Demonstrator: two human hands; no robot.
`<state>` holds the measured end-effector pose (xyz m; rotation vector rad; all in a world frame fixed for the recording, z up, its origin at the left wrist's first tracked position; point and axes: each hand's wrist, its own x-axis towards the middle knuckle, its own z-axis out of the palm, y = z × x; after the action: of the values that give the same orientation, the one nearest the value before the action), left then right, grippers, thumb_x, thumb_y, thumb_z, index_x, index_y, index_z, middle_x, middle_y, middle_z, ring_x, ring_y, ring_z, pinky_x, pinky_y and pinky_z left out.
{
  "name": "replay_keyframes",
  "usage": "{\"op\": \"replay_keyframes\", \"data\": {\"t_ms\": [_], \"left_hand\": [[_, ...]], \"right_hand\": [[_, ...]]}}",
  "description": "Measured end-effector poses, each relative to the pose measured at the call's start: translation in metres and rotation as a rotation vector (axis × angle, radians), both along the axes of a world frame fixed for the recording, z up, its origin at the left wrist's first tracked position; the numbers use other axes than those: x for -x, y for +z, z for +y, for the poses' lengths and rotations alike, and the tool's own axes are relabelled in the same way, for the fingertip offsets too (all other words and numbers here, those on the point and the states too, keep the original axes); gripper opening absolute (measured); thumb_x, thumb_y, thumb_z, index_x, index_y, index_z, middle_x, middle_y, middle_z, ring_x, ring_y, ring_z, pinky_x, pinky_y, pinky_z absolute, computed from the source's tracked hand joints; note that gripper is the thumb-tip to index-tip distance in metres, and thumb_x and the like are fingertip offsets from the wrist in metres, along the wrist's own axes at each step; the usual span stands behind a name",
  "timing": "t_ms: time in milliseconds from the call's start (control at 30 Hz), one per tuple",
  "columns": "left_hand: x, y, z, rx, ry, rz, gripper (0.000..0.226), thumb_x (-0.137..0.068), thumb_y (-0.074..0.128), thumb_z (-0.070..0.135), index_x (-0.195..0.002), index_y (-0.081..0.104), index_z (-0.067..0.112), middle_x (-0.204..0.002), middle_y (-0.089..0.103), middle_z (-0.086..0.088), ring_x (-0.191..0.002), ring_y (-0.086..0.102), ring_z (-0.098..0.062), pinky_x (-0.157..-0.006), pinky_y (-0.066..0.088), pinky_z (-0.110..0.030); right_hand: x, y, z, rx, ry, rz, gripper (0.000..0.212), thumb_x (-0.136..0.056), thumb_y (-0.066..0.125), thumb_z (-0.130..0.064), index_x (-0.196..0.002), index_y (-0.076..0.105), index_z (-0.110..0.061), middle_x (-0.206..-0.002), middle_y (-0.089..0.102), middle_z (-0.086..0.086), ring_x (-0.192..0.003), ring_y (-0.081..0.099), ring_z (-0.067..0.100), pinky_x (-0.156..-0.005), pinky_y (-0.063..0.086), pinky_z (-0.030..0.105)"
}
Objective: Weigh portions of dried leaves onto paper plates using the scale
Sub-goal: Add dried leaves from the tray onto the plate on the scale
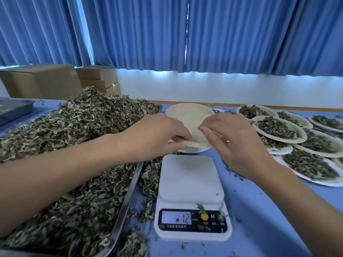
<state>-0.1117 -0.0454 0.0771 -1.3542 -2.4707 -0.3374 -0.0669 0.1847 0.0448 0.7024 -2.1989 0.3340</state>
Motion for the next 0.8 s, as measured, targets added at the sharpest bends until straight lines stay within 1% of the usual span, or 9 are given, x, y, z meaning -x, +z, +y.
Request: {"op": "replay_keyframes", "data": {"t_ms": [100, 167, 233, 300, 433, 533, 600, 667, 800], "left_hand": [[-0.028, -0.015, -0.006, 0.09, -0.077, -0.016, 0.019, -0.094, 0.069, 0.032, -0.113, 0.073, 0.028, -0.107, 0.072, 0.016, -0.095, 0.064, -0.005, -0.085, 0.052, -0.036], [-0.041, -0.024, -0.008, 0.154, -0.124, -0.021, 0.021, -0.096, 0.067, 0.033, -0.115, 0.073, 0.026, -0.111, 0.071, 0.015, -0.1, 0.064, -0.006, -0.088, 0.051, -0.034], [-0.048, -0.033, -0.012, 0.242, -0.126, -0.071, 0.025, -0.097, 0.065, 0.038, -0.117, 0.071, 0.026, -0.114, 0.07, 0.014, -0.105, 0.063, -0.008, -0.09, 0.05, -0.034], [-0.053, -0.036, -0.017, 0.266, -0.098, -0.192, 0.033, -0.095, 0.063, 0.047, -0.118, 0.071, 0.024, -0.118, 0.069, 0.013, -0.107, 0.063, -0.006, -0.093, 0.05, -0.034], [-0.05, -0.037, -0.036, -0.131, 0.002, -0.249, 0.035, -0.099, 0.054, 0.045, -0.117, 0.074, 0.021, -0.116, 0.072, 0.012, -0.105, 0.065, -0.002, -0.097, 0.05, -0.03], [-0.031, -0.042, -0.055, -0.304, 0.288, -0.195, 0.027, -0.105, 0.048, 0.03, -0.12, 0.069, 0.025, -0.103, 0.074, 0.004, -0.077, 0.065, -0.004, -0.075, 0.055, -0.034], [-0.014, -0.05, -0.068, -0.158, 0.502, -0.218, 0.031, -0.105, 0.044, 0.024, -0.132, 0.06, 0.024, -0.108, 0.071, -0.001, -0.067, 0.062, -0.004, -0.066, 0.055, -0.033], [-0.001, -0.061, -0.078, 0.025, 0.599, -0.317, 0.04, -0.105, 0.044, 0.026, -0.144, 0.048, 0.02, -0.123, 0.066, -0.008, -0.079, 0.066, -0.015, -0.074, 0.057, -0.038], [0.005, -0.088, -0.081, 0.164, 0.606, -0.34, 0.037, -0.106, 0.04, 0.034, -0.139, 0.051, 0.019, -0.131, 0.053, -0.014, -0.113, 0.058, -0.03, -0.096, 0.05, -0.044]], "right_hand": [[-0.017, -0.025, 0.014, 0.253, -0.056, 0.095, 0.03, -0.104, 0.051, -0.021, -0.101, 0.076, -0.006, -0.103, 0.072, 0.003, -0.1, 0.066, 0.024, -0.084, 0.05, 0.045], [-0.028, -0.043, 0.023, 0.364, -0.099, 0.062, 0.028, -0.105, 0.051, -0.018, -0.1, 0.076, -0.004, -0.1, 0.069, 0.003, -0.096, 0.064, 0.021, -0.085, 0.05, 0.034], [-0.038, -0.059, 0.031, 0.39, -0.127, -0.031, 0.027, -0.105, 0.052, -0.019, -0.095, 0.074, -0.007, -0.093, 0.066, -0.001, -0.086, 0.062, 0.017, -0.077, 0.046, 0.023], [-0.045, -0.07, 0.034, 0.375, -0.156, -0.133, 0.032, -0.108, 0.051, -0.024, -0.083, 0.067, -0.01, -0.079, 0.06, -0.002, -0.072, 0.057, 0.015, -0.066, 0.044, 0.029], [-0.051, -0.073, 0.033, 0.477, -0.261, -0.148, 0.042, -0.108, 0.043, -0.032, -0.07, 0.046, -0.014, -0.061, 0.047, 0.0, -0.061, 0.046, 0.016, -0.055, 0.033, 0.025], [-0.052, -0.073, 0.035, 0.598, -0.297, -0.16, 0.045, -0.109, 0.044, -0.03, -0.068, 0.045, -0.012, -0.059, 0.047, 0.005, -0.059, 0.044, 0.02, -0.056, 0.033, 0.03], [-0.052, -0.076, 0.038, 0.596, -0.3, -0.217, 0.046, -0.108, 0.045, -0.028, -0.066, 0.048, -0.009, -0.056, 0.051, 0.006, -0.06, 0.048, 0.02, -0.055, 0.035, 0.025], [-0.05, -0.08, 0.04, 0.544, -0.331, -0.283, 0.047, -0.108, 0.046, -0.028, -0.066, 0.05, -0.007, -0.056, 0.054, 0.007, -0.058, 0.051, 0.019, -0.053, 0.035, 0.021], [-0.043, -0.082, 0.044, 0.426, -0.412, -0.465, 0.048, -0.107, 0.046, -0.028, -0.065, 0.051, -0.004, -0.057, 0.057, 0.013, -0.061, 0.055, 0.033, -0.059, 0.044, 0.038]]}}
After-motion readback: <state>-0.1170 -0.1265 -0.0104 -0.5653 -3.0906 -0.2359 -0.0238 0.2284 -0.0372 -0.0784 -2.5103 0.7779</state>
